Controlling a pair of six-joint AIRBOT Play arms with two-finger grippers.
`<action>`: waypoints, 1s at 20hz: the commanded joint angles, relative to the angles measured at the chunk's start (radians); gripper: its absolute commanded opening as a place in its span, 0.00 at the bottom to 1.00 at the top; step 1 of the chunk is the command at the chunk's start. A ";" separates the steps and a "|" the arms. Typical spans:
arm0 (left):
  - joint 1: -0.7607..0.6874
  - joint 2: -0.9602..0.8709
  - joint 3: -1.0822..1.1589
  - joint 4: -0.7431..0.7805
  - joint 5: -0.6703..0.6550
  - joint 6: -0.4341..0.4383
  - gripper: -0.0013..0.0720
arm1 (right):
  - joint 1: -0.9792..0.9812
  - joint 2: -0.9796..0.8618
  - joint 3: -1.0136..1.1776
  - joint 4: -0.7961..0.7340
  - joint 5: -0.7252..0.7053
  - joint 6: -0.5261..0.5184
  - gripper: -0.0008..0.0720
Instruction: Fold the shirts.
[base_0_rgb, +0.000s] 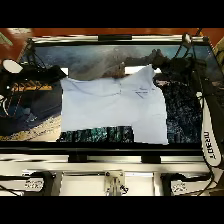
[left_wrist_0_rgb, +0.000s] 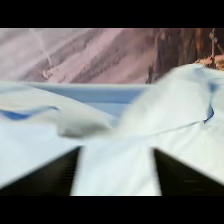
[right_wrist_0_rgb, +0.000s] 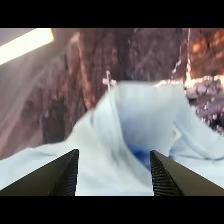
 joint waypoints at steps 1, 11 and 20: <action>0.029 -0.050 0.015 -0.009 -0.143 -0.007 0.94 | -0.023 -0.010 0.000 0.024 -0.078 -0.083 0.76; 0.326 0.189 -0.327 0.148 -0.642 0.078 1.00 | -0.329 0.168 -0.051 -0.115 -0.797 -0.296 0.76; 0.339 0.236 -0.749 -0.021 -0.298 0.243 0.90 | -0.340 0.167 -0.140 0.048 -0.716 -0.297 0.76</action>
